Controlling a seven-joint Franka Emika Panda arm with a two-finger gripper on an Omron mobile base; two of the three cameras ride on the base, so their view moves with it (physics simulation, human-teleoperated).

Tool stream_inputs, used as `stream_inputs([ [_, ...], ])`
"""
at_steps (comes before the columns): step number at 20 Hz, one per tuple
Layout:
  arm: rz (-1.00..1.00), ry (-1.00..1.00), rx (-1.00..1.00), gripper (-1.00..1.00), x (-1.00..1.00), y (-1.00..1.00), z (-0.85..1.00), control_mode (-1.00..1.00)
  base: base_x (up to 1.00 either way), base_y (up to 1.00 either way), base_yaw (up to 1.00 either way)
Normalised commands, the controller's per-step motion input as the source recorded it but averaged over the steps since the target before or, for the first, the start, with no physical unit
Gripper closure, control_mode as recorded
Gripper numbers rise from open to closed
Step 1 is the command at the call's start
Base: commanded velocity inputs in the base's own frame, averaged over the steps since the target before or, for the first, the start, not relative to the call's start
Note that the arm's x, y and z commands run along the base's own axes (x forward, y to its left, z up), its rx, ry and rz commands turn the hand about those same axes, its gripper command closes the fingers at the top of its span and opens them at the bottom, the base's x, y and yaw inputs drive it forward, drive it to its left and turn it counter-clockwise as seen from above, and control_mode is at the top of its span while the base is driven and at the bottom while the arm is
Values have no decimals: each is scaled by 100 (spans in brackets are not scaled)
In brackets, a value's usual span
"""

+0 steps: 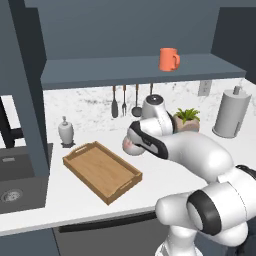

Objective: Pick the kettle from the counter and place it on the tray. Then pick the mug from the cabinet and place it on the tray. Then close the cabinet doors.

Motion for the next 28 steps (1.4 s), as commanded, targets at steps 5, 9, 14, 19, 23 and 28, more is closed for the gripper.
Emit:
stream_inputs([
  [5, 5, -10, 0, -100, 25, -1, -16, -100, 0, 0, 0],
  [9, 1, -5, 0, -100, 20, 0, -7, -100, 0, 0, 0],
  [14, 0, 0, 0, -100, 27, -1, -4, -100, 0, 0, 0],
  [19, 0, 0, 1, -100, 25, 0, -1, -100, 0, 0, 0],
  [23, 0, 0, 1, -100, 21, 0, -2, -100, 0, 0, 0],
  [28, 0, 0, 3, -100, 13, 0, -16, -100, 0, 0, 0],
])
